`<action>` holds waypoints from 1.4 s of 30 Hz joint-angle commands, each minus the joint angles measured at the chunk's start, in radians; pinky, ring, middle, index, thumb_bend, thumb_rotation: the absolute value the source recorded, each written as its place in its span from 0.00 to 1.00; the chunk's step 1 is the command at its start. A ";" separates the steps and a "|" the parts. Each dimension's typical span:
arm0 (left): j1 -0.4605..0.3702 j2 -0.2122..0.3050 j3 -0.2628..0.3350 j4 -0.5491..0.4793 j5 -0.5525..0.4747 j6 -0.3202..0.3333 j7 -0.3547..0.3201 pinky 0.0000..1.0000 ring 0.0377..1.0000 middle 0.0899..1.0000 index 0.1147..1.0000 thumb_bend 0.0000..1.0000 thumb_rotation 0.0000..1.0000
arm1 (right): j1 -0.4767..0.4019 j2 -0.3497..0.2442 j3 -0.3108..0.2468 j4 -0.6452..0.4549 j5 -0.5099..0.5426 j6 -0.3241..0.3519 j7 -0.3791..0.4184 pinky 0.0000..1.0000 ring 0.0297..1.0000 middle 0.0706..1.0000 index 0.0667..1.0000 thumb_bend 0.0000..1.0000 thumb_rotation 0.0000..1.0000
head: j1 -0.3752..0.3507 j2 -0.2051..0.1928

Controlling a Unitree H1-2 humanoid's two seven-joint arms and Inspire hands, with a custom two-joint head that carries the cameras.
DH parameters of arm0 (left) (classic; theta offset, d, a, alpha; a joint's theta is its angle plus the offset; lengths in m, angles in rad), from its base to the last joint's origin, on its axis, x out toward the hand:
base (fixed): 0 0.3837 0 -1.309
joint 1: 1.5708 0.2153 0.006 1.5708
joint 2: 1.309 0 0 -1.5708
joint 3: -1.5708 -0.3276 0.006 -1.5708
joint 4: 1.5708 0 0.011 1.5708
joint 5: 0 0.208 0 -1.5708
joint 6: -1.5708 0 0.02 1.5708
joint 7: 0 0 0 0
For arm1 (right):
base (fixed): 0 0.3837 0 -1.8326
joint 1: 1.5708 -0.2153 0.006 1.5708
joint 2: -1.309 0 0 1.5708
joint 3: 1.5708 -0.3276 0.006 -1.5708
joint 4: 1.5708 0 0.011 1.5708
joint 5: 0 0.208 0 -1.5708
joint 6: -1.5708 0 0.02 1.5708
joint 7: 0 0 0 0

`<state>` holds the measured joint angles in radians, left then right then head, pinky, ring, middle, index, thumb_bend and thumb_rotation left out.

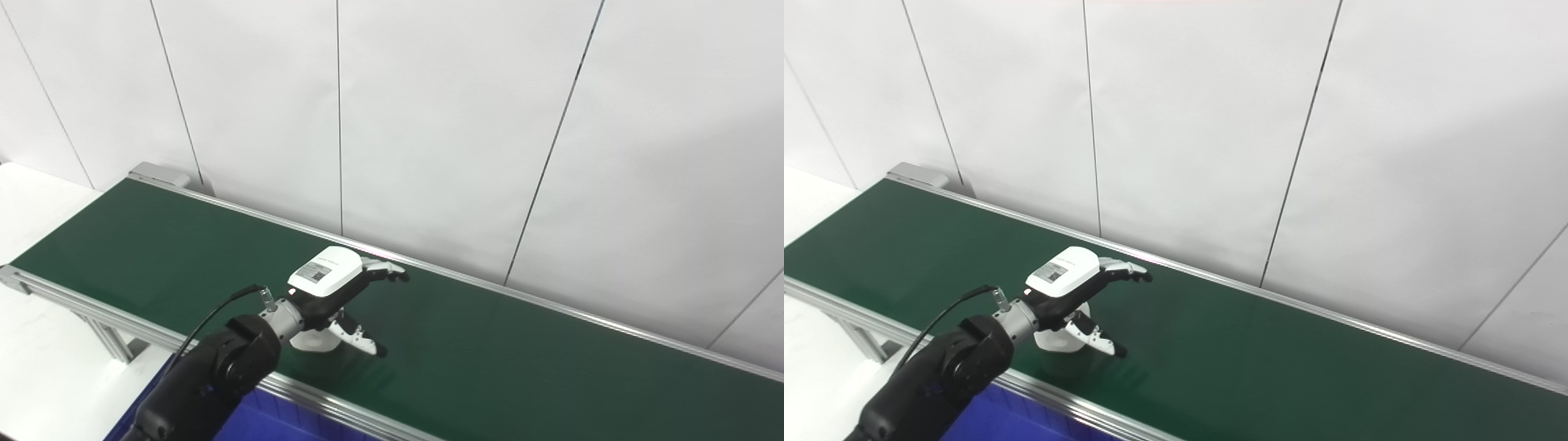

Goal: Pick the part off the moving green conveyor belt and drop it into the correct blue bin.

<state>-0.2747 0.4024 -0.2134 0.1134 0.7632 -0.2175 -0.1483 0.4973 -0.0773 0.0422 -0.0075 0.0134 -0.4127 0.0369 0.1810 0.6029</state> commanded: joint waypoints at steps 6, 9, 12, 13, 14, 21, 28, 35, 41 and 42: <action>-0.042 0.028 -0.030 0.051 0.035 0.016 0.016 0.74 0.78 0.77 0.76 0.90 0.35 | 0.002 0.004 0.007 -0.053 0.030 -0.039 0.017 1.00 1.00 1.00 1.00 0.68 1.00 | -0.005 0.013; -0.045 0.038 -0.068 0.073 0.038 0.033 -0.038 0.78 0.80 0.78 0.77 0.90 0.37 | 0.002 0.003 0.007 -0.052 0.022 -0.041 0.014 1.00 1.00 1.00 1.00 0.70 1.00 | -0.006 0.015; -0.043 0.048 -0.094 0.072 0.046 0.047 -0.068 0.79 0.80 0.78 0.76 0.91 0.36 | 0.002 0.003 0.008 -0.052 0.028 -0.043 0.016 1.00 1.00 1.00 1.00 0.70 1.00 | -0.009 0.021; -0.042 0.051 -0.099 0.070 0.051 0.050 -0.070 0.79 0.80 0.77 0.75 0.92 0.34 | 0.002 0.003 0.009 -0.054 0.030 -0.042 0.016 1.00 1.00 1.00 1.00 0.71 1.00 | -0.009 0.022; -0.041 0.054 -0.106 0.072 0.059 0.052 -0.072 0.79 0.80 0.77 0.74 0.93 0.34 | 0.003 0.003 0.009 -0.055 0.030 -0.041 0.016 1.00 1.00 1.00 1.00 0.71 1.00 | -0.009 0.022; -0.050 0.072 -0.135 0.060 0.075 0.091 -0.135 0.77 0.77 0.74 0.70 0.98 0.30 | 0.003 0.001 0.010 -0.056 0.034 -0.031 0.020 1.00 1.00 1.00 1.00 0.76 1.00 | -0.011 0.026; -0.048 0.057 -0.145 0.093 0.147 0.090 -0.007 0.58 0.63 0.63 0.59 0.90 0.06 | 0.006 0.003 0.009 -0.058 0.029 -0.025 0.020 1.00 1.00 1.00 1.00 0.78 1.00 | -0.015 0.027; -0.051 0.053 -0.147 0.104 0.182 0.103 0.056 0.47 0.51 0.54 0.43 0.52 0.05 | 0.005 0.004 0.010 -0.058 0.033 -0.018 0.022 1.00 1.00 1.00 1.00 0.82 1.00 | -0.016 0.028; -0.058 0.062 -0.162 0.100 0.191 0.119 0.006 0.30 0.35 0.39 0.45 0.52 0.00 | 0.005 0.003 0.010 -0.060 0.019 -0.015 0.020 1.00 1.00 1.00 1.00 0.84 1.00 | -0.020 0.031; -0.061 0.063 -0.164 0.102 0.184 0.123 -0.008 0.28 0.33 0.38 0.46 0.52 0.00 | 0.006 0.004 0.010 -0.063 0.016 -0.011 0.019 1.00 1.00 1.00 1.00 0.85 1.00 | -0.020 0.031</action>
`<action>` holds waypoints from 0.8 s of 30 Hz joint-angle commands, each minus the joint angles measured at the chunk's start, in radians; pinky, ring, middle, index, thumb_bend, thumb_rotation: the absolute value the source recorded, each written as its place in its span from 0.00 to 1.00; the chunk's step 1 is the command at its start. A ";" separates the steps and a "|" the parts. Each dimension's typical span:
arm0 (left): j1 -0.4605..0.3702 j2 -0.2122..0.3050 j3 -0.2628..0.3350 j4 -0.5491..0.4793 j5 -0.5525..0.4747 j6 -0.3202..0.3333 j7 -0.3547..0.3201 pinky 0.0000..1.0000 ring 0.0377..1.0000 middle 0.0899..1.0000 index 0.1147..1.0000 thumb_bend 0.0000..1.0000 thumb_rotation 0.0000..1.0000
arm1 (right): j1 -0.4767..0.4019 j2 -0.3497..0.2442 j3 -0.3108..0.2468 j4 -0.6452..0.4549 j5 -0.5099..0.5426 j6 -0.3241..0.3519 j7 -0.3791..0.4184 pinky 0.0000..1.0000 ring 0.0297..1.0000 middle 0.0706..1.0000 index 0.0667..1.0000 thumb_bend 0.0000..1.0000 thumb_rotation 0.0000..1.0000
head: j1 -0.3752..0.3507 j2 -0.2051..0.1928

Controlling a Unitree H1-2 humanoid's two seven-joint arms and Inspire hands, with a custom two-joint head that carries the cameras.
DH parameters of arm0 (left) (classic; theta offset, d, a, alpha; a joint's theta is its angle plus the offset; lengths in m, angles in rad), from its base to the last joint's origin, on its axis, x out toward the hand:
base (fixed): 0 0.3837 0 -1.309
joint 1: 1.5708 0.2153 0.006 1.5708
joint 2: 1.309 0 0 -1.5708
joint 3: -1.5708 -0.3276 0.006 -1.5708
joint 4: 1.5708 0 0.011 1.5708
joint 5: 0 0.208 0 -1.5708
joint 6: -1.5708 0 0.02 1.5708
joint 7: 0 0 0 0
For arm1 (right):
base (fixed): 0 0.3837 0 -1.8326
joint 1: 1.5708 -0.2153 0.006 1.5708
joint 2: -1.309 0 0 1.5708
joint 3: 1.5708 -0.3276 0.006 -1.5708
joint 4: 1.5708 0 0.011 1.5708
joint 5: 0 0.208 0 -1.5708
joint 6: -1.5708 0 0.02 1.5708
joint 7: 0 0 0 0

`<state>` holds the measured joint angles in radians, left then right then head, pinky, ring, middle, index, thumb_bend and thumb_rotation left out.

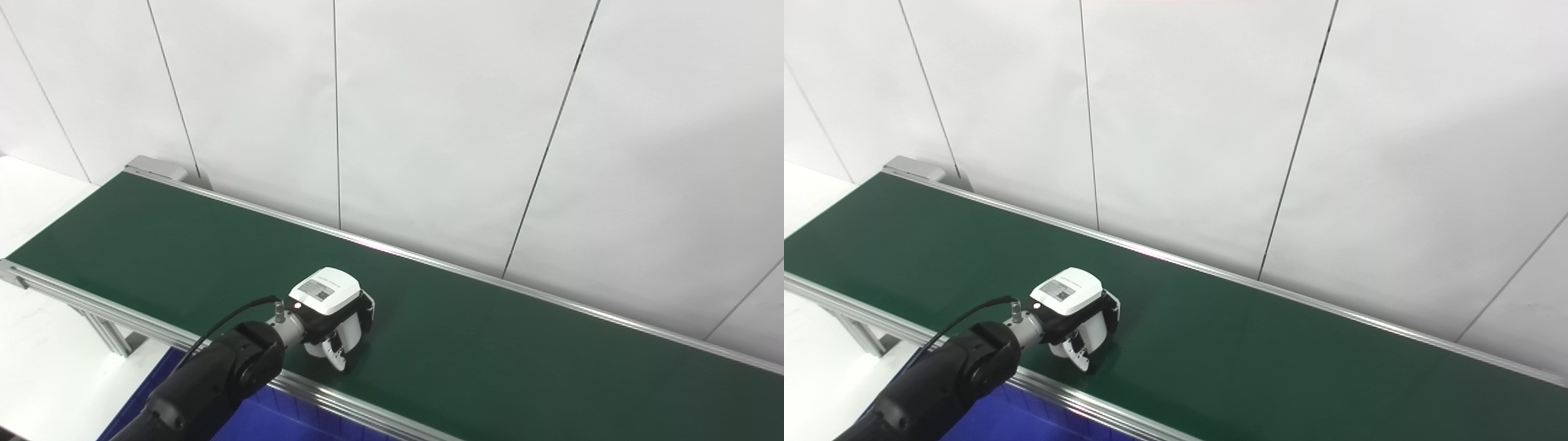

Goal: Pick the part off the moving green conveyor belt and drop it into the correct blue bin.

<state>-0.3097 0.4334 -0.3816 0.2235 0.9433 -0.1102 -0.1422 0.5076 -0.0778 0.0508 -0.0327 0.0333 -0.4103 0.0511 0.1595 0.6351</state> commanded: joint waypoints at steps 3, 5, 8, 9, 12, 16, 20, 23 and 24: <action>-0.031 0.036 0.002 -0.008 -0.006 0.020 -0.036 0.25 0.29 0.35 0.46 0.52 0.00 | -0.002 0.006 0.001 -0.046 -0.005 -0.006 0.004 1.00 1.00 1.00 1.00 0.86 1.00 | 0.002 0.003; -0.031 0.038 0.002 -0.012 -0.008 0.017 -0.031 0.23 0.27 0.41 0.43 0.52 0.00 | 0.000 0.006 0.001 -0.050 -0.003 -0.003 0.004 1.00 1.00 1.00 1.00 0.86 1.00 | 0.001 0.004; -0.031 0.040 0.003 -0.024 -0.008 0.019 -0.035 0.23 0.26 0.42 0.42 0.52 0.00 | -0.001 0.005 0.002 -0.047 -0.002 -0.008 0.006 1.00 1.00 1.00 1.00 0.85 1.00 | 0.001 0.005; -0.031 0.040 0.003 -0.028 -0.009 0.019 -0.035 0.23 0.26 0.42 0.42 0.52 0.00 | -0.001 0.005 0.002 -0.048 0.000 -0.008 0.007 1.00 1.00 1.00 1.00 0.85 1.00 | 0.001 0.005; -0.030 0.041 0.008 -0.051 -0.021 0.020 -0.048 0.22 0.26 0.42 0.42 0.52 0.00 | 0.000 0.002 0.003 -0.050 0.001 -0.003 0.010 1.00 1.00 1.00 1.00 0.85 1.00 | 0.002 0.007; -0.032 0.048 0.016 -0.088 -0.041 -0.004 -0.052 0.26 0.31 0.36 0.45 0.52 0.00 | -0.001 0.003 0.004 -0.051 0.006 0.001 0.010 1.00 1.00 1.00 1.00 0.87 1.00 | 0.002 0.009; -0.035 0.051 0.027 -0.153 -0.072 -0.031 -0.046 0.27 0.32 0.37 0.45 0.52 0.00 | -0.002 0.002 0.003 -0.051 -0.003 0.000 0.009 1.00 1.00 1.00 1.00 0.85 1.00 | 0.002 0.009; -0.041 0.050 0.032 -0.210 -0.090 -0.023 -0.077 0.28 0.32 0.37 0.45 0.52 0.00 | -0.003 0.001 0.006 -0.057 0.000 0.006 0.012 1.00 1.00 1.00 1.00 0.85 1.00 | 0.002 0.009; -0.044 0.049 0.034 -0.234 -0.094 -0.014 -0.095 0.28 0.33 0.37 0.45 0.52 0.00 | -0.003 0.001 0.007 -0.057 0.002 0.008 0.013 1.00 1.00 1.00 1.00 0.85 1.00 | 0.002 0.009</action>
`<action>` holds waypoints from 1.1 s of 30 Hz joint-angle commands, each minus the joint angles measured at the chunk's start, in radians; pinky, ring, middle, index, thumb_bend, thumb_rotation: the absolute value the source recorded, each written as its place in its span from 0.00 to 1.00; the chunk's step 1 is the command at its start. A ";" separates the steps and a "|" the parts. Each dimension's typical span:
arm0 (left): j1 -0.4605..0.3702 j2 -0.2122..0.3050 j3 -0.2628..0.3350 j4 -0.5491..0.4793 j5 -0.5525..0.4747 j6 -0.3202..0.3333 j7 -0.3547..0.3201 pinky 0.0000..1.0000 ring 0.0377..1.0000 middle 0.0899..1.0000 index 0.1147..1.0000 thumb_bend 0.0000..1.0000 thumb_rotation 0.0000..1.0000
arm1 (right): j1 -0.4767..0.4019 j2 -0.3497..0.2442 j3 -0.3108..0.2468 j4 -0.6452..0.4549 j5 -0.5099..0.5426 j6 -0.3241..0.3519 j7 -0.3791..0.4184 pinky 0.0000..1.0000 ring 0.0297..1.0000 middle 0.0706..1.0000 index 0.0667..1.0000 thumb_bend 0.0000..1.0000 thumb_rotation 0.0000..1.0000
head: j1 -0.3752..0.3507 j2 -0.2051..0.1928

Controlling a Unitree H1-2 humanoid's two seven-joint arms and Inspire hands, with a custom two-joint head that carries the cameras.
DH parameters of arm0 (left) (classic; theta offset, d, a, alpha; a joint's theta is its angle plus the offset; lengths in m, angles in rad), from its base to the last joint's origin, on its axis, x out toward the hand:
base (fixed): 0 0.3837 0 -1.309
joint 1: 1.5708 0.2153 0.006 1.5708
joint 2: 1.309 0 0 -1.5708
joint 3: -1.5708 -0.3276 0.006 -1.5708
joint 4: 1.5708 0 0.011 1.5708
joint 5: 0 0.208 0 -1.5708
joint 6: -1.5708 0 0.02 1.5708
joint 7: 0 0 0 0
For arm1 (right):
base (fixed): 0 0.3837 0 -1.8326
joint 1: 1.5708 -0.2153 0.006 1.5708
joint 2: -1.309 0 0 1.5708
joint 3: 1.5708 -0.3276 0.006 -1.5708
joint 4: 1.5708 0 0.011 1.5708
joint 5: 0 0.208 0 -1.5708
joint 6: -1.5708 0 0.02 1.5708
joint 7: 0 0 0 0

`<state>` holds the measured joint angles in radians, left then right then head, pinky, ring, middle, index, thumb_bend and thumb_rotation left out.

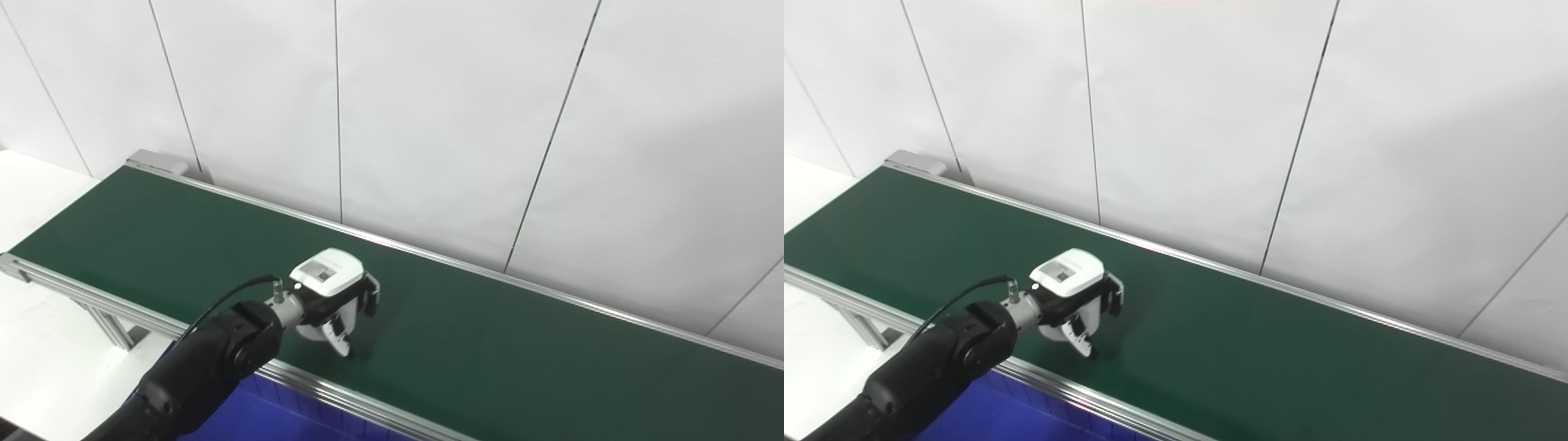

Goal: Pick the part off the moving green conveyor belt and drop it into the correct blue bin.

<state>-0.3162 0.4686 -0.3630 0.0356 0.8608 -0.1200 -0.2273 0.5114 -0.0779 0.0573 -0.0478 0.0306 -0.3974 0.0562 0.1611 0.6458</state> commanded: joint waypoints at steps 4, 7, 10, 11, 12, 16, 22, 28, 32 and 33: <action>-0.051 0.011 0.029 -0.130 -0.029 -0.001 -0.045 0.27 0.31 0.36 0.44 0.52 0.00 | -0.009 0.005 0.000 -0.039 0.001 -0.005 0.006 1.00 1.00 1.00 1.00 0.84 1.00 | -0.001 0.000; -0.060 0.013 0.037 -0.170 -0.037 -0.018 -0.054 0.29 0.33 0.41 0.46 0.51 0.00 | -0.010 0.008 0.000 -0.043 -0.007 -0.002 0.003 1.00 1.00 1.00 1.00 0.85 1.00 | 0.000 0.002; -0.075 0.017 0.048 -0.250 -0.054 0.012 -0.125 0.30 0.34 0.43 0.47 0.50 0.00 | -0.008 0.007 0.003 -0.048 0.001 0.003 0.009 1.00 1.00 1.00 1.00 0.85 1.00 | 0.003 0.006; -0.077 0.016 0.055 -0.278 -0.061 0.026 -0.150 0.26 0.34 0.42 0.46 0.50 0.00 | -0.007 0.006 0.004 -0.052 0.003 0.005 0.009 1.00 1.00 1.00 1.00 0.85 1.00 | 0.009 0.014; -0.075 0.015 0.062 -0.305 -0.070 0.038 -0.172 0.23 0.36 0.44 0.43 0.50 0.00 | -0.008 0.005 0.003 -0.055 0.002 0.006 0.009 1.00 1.00 1.00 1.00 0.85 1.00 | 0.014 0.022; -0.060 0.003 0.083 -0.388 -0.095 0.071 -0.229 0.22 0.35 0.43 0.45 0.50 0.00 | -0.009 -0.008 -0.002 -0.093 0.026 0.032 0.018 1.00 1.00 1.00 1.00 0.83 1.00 | 0.070 0.082; 0.007 -0.034 0.094 -0.497 -0.081 0.131 -0.279 0.22 0.30 0.39 0.48 0.49 0.00 | -0.018 -0.054 -0.020 -0.160 0.101 0.090 0.050 1.00 1.00 1.00 1.00 0.82 1.00 | 0.168 0.161; 0.115 -0.083 0.092 -0.596 -0.021 0.201 -0.338 0.30 0.35 0.46 0.46 0.50 0.00 | -0.028 -0.113 -0.059 -0.257 0.155 0.232 0.063 1.00 1.00 1.00 1.00 0.85 1.00 | 0.305 0.189; 0.198 -0.095 0.104 -0.617 0.014 0.218 -0.352 0.32 0.37 0.45 0.45 0.50 0.00 | -0.038 -0.135 -0.080 -0.265 0.170 0.261 0.069 1.00 1.00 1.00 1.00 0.84 1.00 | 0.320 0.190; 0.218 -0.094 0.109 -0.623 0.023 0.228 -0.361 0.29 0.34 0.43 0.47 0.50 0.00 | -0.040 -0.136 -0.082 -0.262 0.175 0.265 0.070 1.00 1.00 1.00 1.00 0.85 1.00 | 0.320 0.190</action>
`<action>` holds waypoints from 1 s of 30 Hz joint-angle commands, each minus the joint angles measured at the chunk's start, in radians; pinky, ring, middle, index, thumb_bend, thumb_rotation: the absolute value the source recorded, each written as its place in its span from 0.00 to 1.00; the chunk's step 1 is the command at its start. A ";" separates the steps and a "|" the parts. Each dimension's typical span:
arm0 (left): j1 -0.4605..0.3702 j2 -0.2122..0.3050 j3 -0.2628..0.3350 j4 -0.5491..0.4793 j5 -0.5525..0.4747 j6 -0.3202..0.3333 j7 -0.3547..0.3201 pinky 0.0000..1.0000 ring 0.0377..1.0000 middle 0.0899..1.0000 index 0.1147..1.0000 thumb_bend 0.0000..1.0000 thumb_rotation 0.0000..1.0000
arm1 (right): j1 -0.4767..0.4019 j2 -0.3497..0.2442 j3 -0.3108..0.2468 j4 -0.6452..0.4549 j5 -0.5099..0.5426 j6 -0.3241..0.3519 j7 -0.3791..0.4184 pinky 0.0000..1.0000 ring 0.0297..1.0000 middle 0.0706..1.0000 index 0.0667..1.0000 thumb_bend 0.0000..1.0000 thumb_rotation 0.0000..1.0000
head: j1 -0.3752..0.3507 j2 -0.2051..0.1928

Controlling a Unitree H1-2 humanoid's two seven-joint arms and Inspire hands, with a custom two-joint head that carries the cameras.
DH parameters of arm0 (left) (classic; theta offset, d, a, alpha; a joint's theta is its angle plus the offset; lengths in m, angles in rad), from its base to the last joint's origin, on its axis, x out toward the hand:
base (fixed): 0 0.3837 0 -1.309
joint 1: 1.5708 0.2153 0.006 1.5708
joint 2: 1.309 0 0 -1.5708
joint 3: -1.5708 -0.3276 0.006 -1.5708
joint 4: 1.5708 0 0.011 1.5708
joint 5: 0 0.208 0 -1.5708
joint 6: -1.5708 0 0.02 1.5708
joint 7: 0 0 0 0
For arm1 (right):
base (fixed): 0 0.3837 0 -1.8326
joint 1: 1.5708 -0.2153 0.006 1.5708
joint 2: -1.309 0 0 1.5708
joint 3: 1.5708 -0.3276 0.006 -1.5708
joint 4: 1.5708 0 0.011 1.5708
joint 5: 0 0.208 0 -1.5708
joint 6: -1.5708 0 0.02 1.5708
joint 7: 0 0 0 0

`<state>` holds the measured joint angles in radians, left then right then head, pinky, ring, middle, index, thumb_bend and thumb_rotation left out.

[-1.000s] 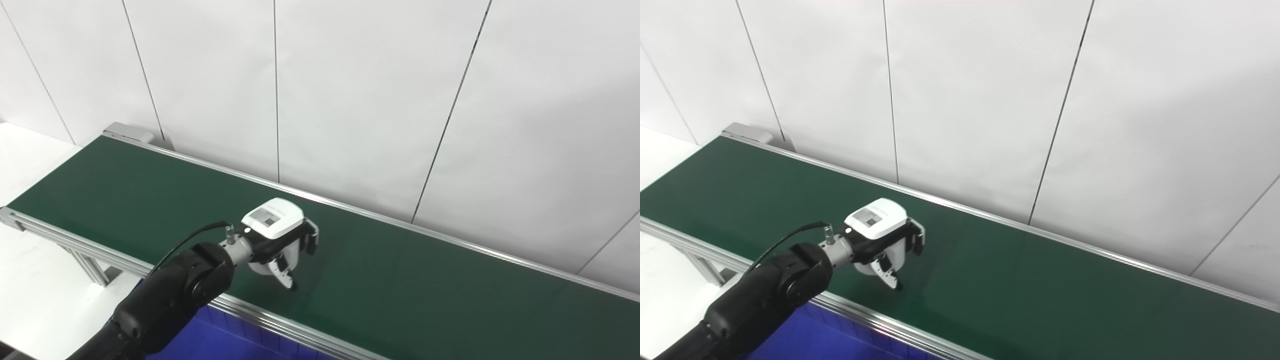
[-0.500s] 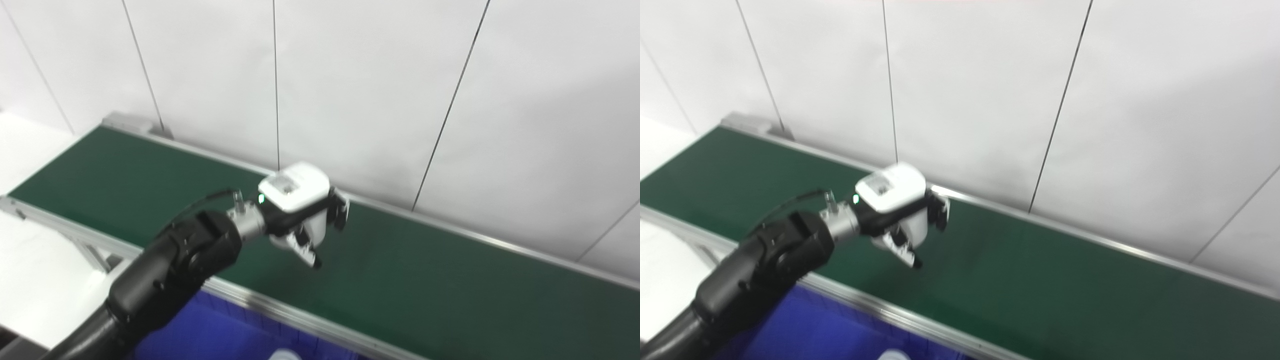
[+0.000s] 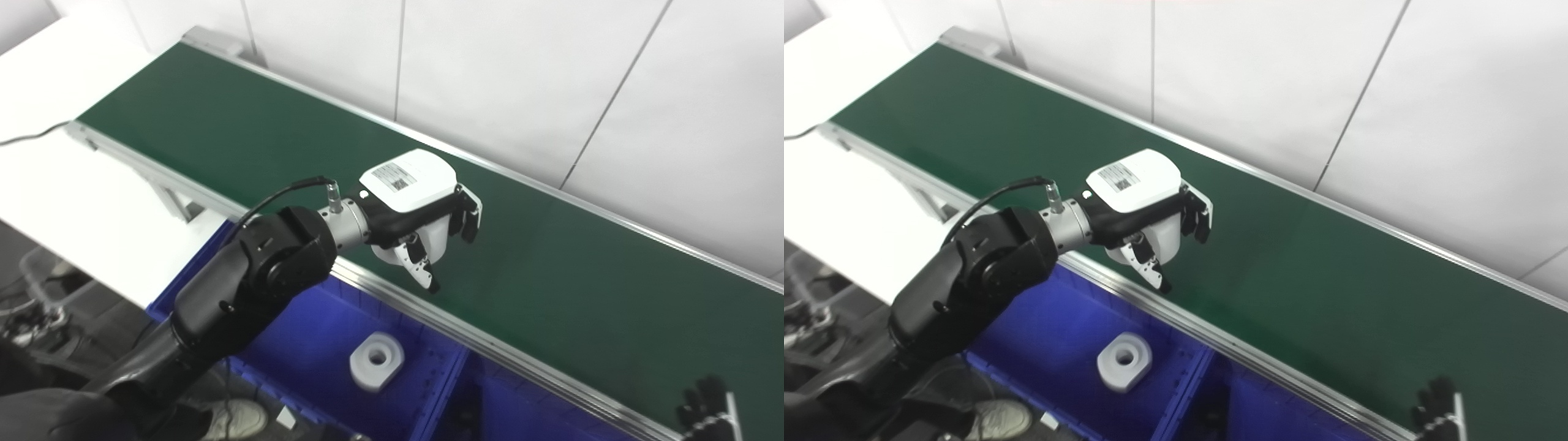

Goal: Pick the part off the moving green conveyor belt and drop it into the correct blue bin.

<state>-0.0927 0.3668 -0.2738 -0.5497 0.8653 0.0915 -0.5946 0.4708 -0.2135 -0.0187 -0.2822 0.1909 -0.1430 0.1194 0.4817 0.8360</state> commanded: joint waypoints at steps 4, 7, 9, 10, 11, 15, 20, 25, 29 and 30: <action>0.098 0.041 0.060 -0.035 0.018 -0.020 0.044 0.20 0.39 0.40 0.45 0.50 0.00 | -0.006 -0.015 -0.013 -0.014 0.019 0.018 0.024 1.00 1.00 1.00 1.00 0.85 1.00 | -0.014 -0.005; 0.153 0.072 0.090 -0.030 0.023 -0.045 0.065 0.25 0.35 0.43 0.46 0.50 0.00 | -0.008 -0.019 -0.018 -0.009 0.017 0.018 0.031 1.00 1.00 1.00 1.00 0.85 1.00 | -0.028 -0.002; 0.186 0.088 0.114 -0.036 0.021 -0.049 0.077 0.28 0.34 0.43 0.47 0.50 0.00 | -0.010 -0.018 -0.021 -0.007 0.017 0.016 0.035 1.00 1.00 1.00 1.00 0.86 0.99 | -0.028 -0.002; 0.200 0.093 0.127 -0.038 0.016 -0.052 0.084 0.27 0.33 0.43 0.47 0.50 0.00 | -0.010 -0.018 -0.022 -0.005 0.017 0.014 0.036 1.00 0.99 1.00 1.00 0.85 0.98 | -0.028 -0.002; 0.215 0.097 0.143 -0.043 0.004 -0.051 0.089 0.27 0.33 0.43 0.47 0.50 0.00 | -0.011 -0.018 -0.023 -0.004 0.020 0.013 0.039 1.00 0.99 1.00 1.00 0.85 0.97 | -0.028 -0.002; 0.259 0.113 0.199 -0.048 -0.030 -0.068 0.116 0.21 0.33 0.39 0.47 0.49 0.00 | -0.015 -0.016 -0.022 0.001 0.017 0.009 0.043 1.00 0.98 0.99 1.00 0.87 0.95 | -0.037 -0.005; 0.288 0.125 0.223 -0.031 -0.052 -0.094 0.132 0.30 0.35 0.43 0.48 0.50 0.00 | -0.012 -0.008 -0.016 0.005 0.019 0.008 0.044 0.98 0.97 0.98 1.00 0.86 0.93 | -0.069 -0.008; 0.307 0.119 0.214 -0.004 -0.070 -0.100 0.131 0.33 0.36 0.47 0.45 0.50 0.00 | -0.010 0.009 -0.011 0.012 0.033 -0.001 0.047 0.99 0.98 0.99 1.00 0.85 0.90 | -0.106 -0.014; 0.306 0.141 0.185 -0.003 -0.079 -0.061 0.041 0.64 0.72 0.75 0.70 0.91 0.27 | -0.006 0.023 -0.005 0.005 0.020 0.002 0.042 0.98 0.97 0.98 1.00 0.89 0.89 | -0.131 -0.018; 0.304 0.148 0.176 -0.010 -0.057 -0.048 0.009 0.79 0.85 0.89 0.83 0.97 0.43 | -0.005 0.026 -0.003 0.002 0.018 0.004 0.040 0.97 0.97 0.99 1.00 0.88 0.88 | -0.135 -0.018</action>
<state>0.2247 0.4783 -0.0958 -0.5311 0.7940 0.0266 -0.5579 0.4631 -0.1904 -0.0210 -0.2545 0.2085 -0.1182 0.1526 0.3497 0.8176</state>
